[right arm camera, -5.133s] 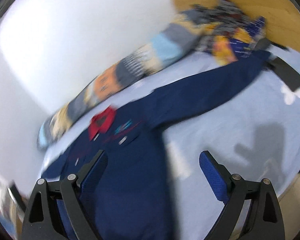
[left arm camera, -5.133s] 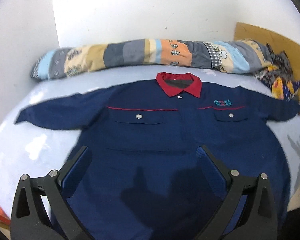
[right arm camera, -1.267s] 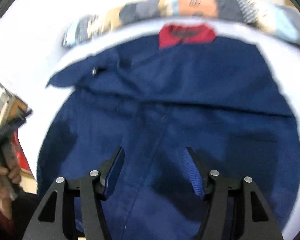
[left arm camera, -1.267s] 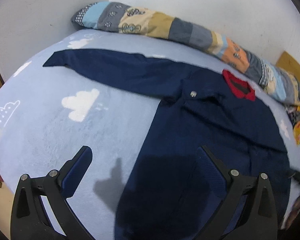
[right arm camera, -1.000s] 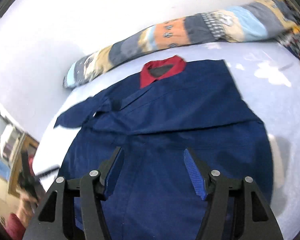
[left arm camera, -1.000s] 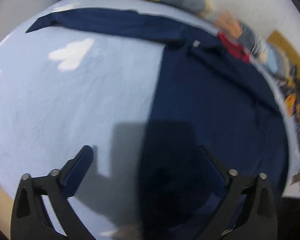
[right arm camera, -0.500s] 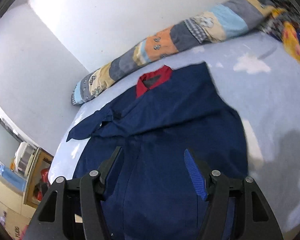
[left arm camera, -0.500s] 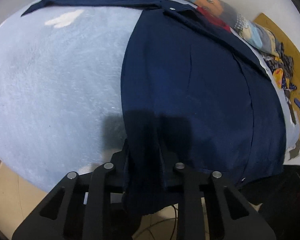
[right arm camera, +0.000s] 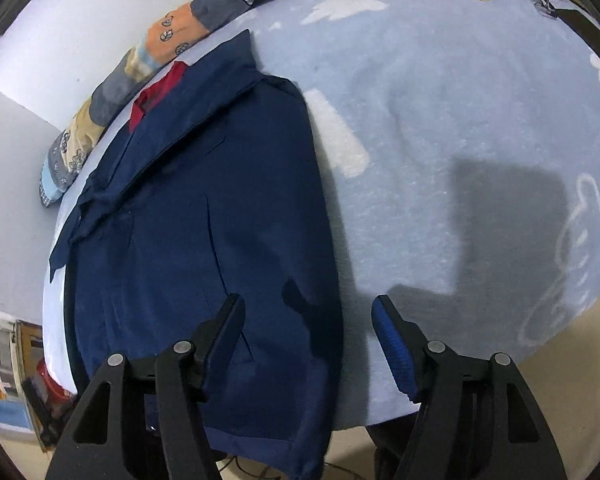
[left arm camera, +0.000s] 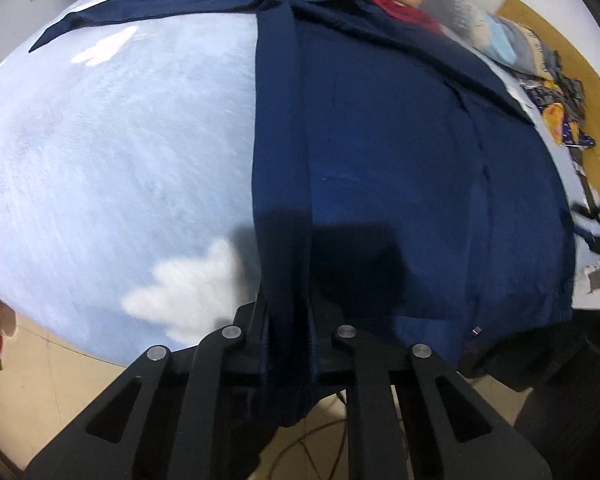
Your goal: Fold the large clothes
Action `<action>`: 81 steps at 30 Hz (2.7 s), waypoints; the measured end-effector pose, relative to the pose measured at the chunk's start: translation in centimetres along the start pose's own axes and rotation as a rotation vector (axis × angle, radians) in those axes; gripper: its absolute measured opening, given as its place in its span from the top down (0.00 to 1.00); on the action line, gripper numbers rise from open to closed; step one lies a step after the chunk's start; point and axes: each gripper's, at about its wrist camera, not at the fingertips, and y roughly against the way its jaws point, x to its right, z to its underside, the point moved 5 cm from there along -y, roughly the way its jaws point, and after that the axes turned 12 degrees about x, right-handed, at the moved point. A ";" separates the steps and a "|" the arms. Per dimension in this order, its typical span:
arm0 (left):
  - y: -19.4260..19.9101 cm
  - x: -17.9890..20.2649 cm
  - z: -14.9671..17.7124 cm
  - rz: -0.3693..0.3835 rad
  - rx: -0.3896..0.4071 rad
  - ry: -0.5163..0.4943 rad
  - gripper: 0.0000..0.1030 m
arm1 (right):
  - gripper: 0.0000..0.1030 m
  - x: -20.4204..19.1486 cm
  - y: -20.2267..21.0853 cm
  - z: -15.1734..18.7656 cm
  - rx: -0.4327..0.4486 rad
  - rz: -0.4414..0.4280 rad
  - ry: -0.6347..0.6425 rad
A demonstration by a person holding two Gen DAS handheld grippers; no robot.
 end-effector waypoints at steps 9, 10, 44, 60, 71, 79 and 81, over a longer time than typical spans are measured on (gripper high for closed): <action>3.4 -2.4 -0.9 0.020 0.043 0.103 0.81 | 0.33 -4.1 1.2 -5.4 0.167 -0.050 0.079; 4.3 -3.0 -1.3 0.003 0.067 0.108 0.81 | 0.33 -4.6 1.2 -6.0 0.177 -0.060 0.075; -11.1 -37.8 -32.9 0.144 0.573 1.174 0.50 | 0.33 -17.0 -4.6 -9.0 0.162 -0.340 0.124; -2.1 -33.1 -40.6 0.117 0.711 0.868 0.97 | 0.33 -21.2 -2.3 -10.2 0.346 -0.344 0.157; 9.8 -14.5 -47.8 0.209 0.736 0.562 0.97 | 0.33 -19.8 2.7 -12.0 0.557 -0.321 0.160; 12.1 4.9 -49.5 0.275 0.693 0.319 0.97 | 0.33 -14.4 6.1 -14.0 0.644 -0.327 0.021; 10.9 10.0 -49.0 0.295 0.664 0.255 0.97 | 0.33 -12.4 7.3 -14.6 0.676 -0.315 -0.013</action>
